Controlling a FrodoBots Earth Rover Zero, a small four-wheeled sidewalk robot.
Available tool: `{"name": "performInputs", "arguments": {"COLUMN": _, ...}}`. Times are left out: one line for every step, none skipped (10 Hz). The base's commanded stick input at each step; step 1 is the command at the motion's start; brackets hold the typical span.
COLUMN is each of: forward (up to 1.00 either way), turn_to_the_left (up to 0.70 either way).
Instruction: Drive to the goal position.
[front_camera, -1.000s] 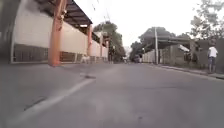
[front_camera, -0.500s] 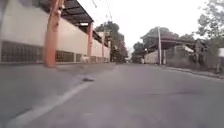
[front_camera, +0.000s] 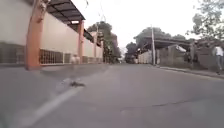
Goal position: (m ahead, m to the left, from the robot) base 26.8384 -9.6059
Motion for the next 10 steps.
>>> {"name": "performInputs", "arguments": {"forward": 1.00, "turn_to_the_left": 0.00}}
{"name": "performInputs", "arguments": {"forward": 1.00, "turn_to_the_left": 0.00}}
{"name": "performInputs", "arguments": {"forward": 1.00, "turn_to_the_left": 0.00}}
{"name": "performInputs", "arguments": {"forward": 1.00, "turn_to_the_left": 0.00}}
{"name": "performInputs", "arguments": {"forward": 1.00, "turn_to_the_left": 0.00}}
{"name": "performInputs", "arguments": {"forward": 1.00, "turn_to_the_left": 0.00}}
{"name": "performInputs", "arguments": {"forward": 1.00, "turn_to_the_left": 0.00}}
{"name": "performInputs", "arguments": {"forward": 1.00, "turn_to_the_left": 0.00}}
{"name": "performInputs", "arguments": {"forward": 1.00, "turn_to_the_left": 0.00}}
{"name": "performInputs", "arguments": {"forward": 1.00, "turn_to_the_left": 0.00}}
